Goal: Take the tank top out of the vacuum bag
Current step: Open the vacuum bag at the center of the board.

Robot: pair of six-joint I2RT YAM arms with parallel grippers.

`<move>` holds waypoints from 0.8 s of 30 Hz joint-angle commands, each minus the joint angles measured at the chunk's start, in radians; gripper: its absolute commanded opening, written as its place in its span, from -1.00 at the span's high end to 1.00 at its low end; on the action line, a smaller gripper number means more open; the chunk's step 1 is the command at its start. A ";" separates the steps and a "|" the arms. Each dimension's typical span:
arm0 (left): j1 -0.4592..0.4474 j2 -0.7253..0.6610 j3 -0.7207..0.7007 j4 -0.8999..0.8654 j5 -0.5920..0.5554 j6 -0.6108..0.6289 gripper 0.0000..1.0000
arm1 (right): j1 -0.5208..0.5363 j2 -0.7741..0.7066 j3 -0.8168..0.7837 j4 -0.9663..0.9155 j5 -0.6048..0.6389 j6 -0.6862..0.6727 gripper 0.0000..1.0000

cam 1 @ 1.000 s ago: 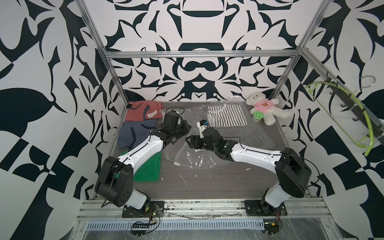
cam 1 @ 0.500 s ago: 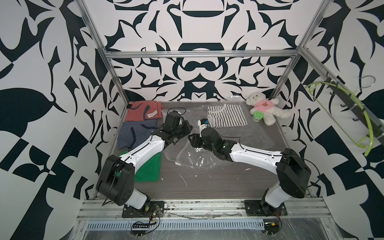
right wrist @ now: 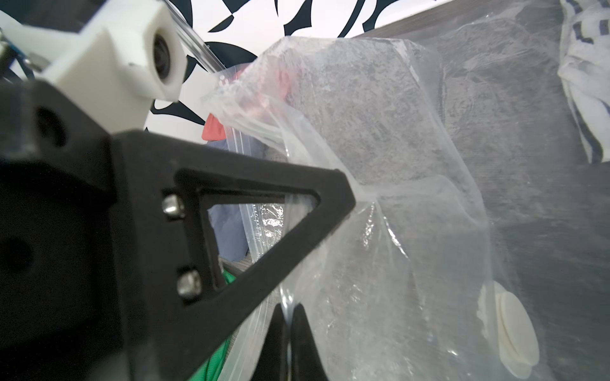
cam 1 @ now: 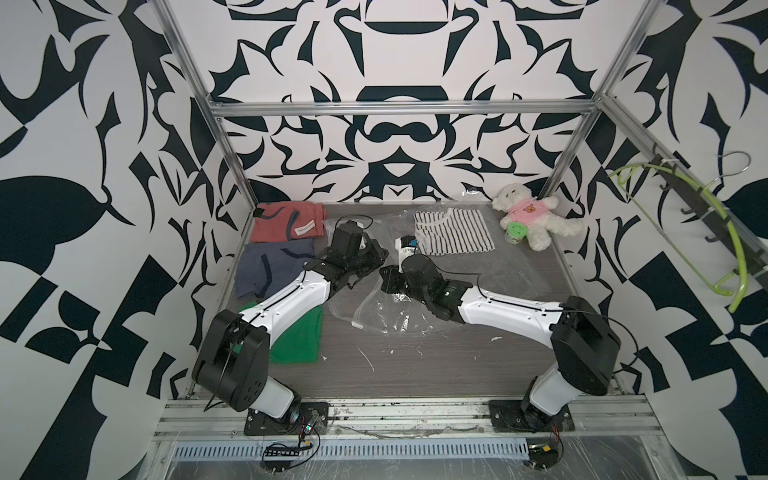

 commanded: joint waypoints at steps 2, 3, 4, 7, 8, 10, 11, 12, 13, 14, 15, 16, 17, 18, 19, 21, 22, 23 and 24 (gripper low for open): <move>-0.006 -0.036 0.019 -0.055 -0.064 0.058 0.46 | -0.009 -0.032 -0.009 -0.002 0.073 -0.028 1.00; 0.000 -0.049 0.024 -0.075 -0.086 0.074 0.27 | -0.009 -0.036 -0.014 -0.002 0.075 -0.031 1.00; 0.010 -0.062 0.030 -0.100 -0.098 0.087 0.06 | -0.009 -0.038 -0.018 0.003 0.075 -0.037 1.00; 0.081 -0.148 0.035 -0.192 -0.141 0.100 -0.17 | -0.009 -0.049 -0.024 0.010 0.084 -0.078 1.00; 0.103 -0.200 0.020 -0.199 -0.160 0.108 -0.24 | -0.008 -0.054 -0.022 0.008 0.090 -0.095 1.00; 0.143 -0.297 0.003 -0.234 -0.201 0.120 -0.28 | -0.009 -0.063 -0.021 0.004 0.098 -0.119 1.00; 0.162 -0.335 -0.005 -0.253 -0.215 0.136 -0.25 | -0.008 -0.068 -0.021 0.006 0.098 -0.130 1.00; 0.175 -0.366 -0.011 -0.282 -0.238 0.147 -0.24 | -0.009 -0.072 -0.022 0.014 0.096 -0.141 1.00; 0.185 -0.389 -0.013 -0.314 -0.255 0.157 -0.21 | -0.009 -0.074 -0.021 0.016 0.093 -0.154 1.00; 0.190 -0.402 -0.021 -0.333 -0.262 0.170 -0.16 | -0.008 -0.078 -0.019 0.018 0.092 -0.160 1.00; 0.191 -0.414 -0.035 -0.351 -0.269 0.184 -0.10 | -0.009 -0.081 -0.016 0.017 0.089 -0.165 1.00; 0.191 -0.419 -0.055 -0.358 -0.266 0.191 0.05 | -0.009 -0.084 -0.014 0.018 0.082 -0.172 1.00; 0.191 -0.421 -0.082 -0.346 -0.252 0.198 0.17 | -0.009 -0.087 -0.010 0.014 0.077 -0.182 1.00; 0.191 -0.419 -0.117 -0.318 -0.230 0.202 0.21 | -0.008 -0.090 -0.004 0.011 0.065 -0.196 1.00; 0.193 -0.410 -0.148 -0.280 -0.194 0.199 0.25 | -0.009 -0.093 0.000 0.011 0.050 -0.209 1.00; 0.193 -0.382 -0.184 -0.188 -0.097 0.205 0.29 | -0.009 -0.096 0.009 0.011 0.029 -0.227 1.00; 0.192 -0.358 -0.199 -0.140 -0.055 0.212 0.30 | -0.008 -0.099 0.014 0.010 0.018 -0.236 1.00; 0.190 -0.336 -0.207 -0.108 -0.034 0.215 0.31 | -0.009 -0.102 0.017 0.006 0.009 -0.245 1.00; 0.190 -0.307 -0.205 -0.098 -0.025 0.216 0.34 | -0.007 -0.106 0.021 0.004 0.005 -0.251 1.00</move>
